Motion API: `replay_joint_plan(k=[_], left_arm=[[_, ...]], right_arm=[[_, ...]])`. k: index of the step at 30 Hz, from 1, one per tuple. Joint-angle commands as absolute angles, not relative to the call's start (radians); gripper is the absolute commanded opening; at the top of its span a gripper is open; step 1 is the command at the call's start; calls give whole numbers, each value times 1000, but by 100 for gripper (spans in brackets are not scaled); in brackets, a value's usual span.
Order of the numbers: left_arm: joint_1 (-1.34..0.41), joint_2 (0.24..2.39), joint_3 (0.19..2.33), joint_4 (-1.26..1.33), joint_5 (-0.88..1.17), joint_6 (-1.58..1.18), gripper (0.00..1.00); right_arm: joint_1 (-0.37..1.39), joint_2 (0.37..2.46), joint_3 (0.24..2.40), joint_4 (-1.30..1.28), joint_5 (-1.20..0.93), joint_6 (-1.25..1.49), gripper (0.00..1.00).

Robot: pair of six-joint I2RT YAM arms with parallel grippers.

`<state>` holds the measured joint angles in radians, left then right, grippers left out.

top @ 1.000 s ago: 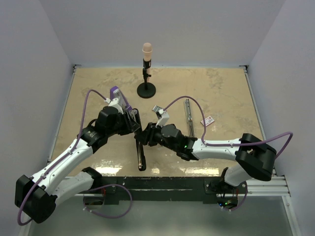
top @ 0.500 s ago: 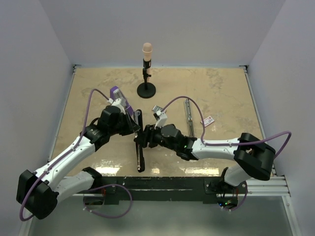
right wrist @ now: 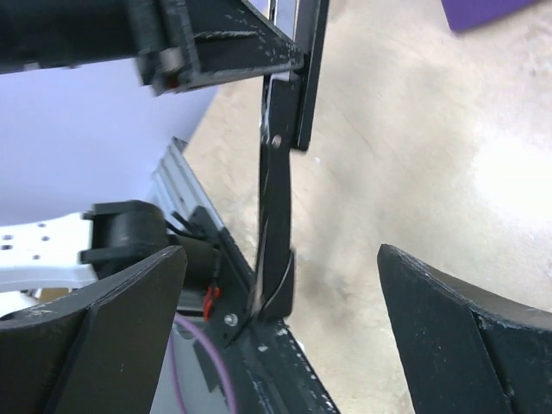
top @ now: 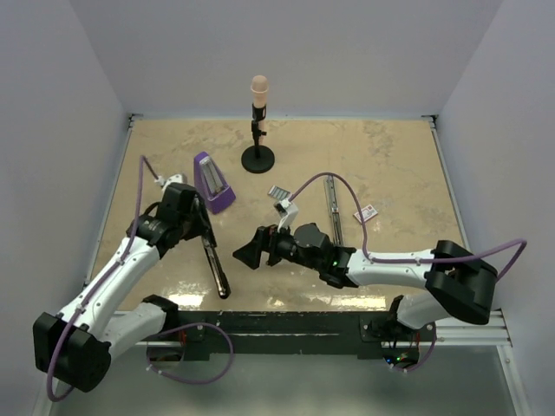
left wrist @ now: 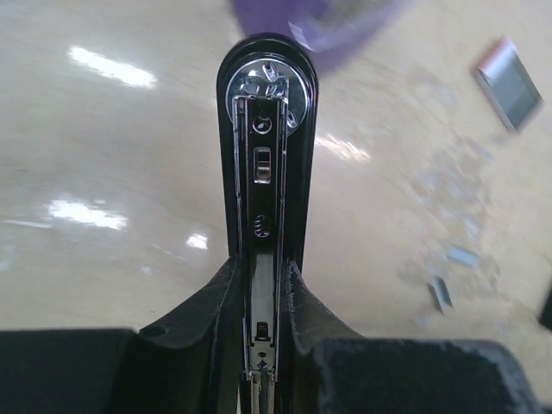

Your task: Unload the staples from the stapler

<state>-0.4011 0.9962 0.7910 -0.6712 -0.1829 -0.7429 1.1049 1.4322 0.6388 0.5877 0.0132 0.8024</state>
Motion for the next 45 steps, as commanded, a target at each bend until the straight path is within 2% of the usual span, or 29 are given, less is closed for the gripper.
replay_joint_plan(k=[1, 6, 12, 21, 28, 38, 41, 44, 45], left_arm=[[-244, 954, 839, -698, -297, -689, 0], [-135, 1012, 879, -664, -399, -675, 0], [52, 1181, 968, -580, -272, -586, 0], [215, 1448, 1141, -542, -154, -451, 0], [256, 1607, 1206, -532, -71, -413, 0], [255, 1772, 1247, -540, -15, -390, 0], [255, 1789, 1249, -545, -21, -393, 8], [255, 1790, 1253, -548, -21, -400, 28], [256, 1789, 1255, -552, -23, -406, 31]], right_arm=[[1108, 1349, 624, 595, 58, 778, 99], [1106, 1298, 609, 554, 101, 772, 99], [1106, 1189, 589, 471, 172, 735, 99], [1106, 1068, 543, 413, 244, 719, 99], [1106, 1017, 523, 390, 291, 704, 99], [1106, 1058, 534, 405, 290, 703, 99], [1106, 1071, 535, 414, 287, 704, 99], [1106, 1089, 552, 400, 279, 701, 99], [1106, 1091, 557, 379, 282, 695, 99]])
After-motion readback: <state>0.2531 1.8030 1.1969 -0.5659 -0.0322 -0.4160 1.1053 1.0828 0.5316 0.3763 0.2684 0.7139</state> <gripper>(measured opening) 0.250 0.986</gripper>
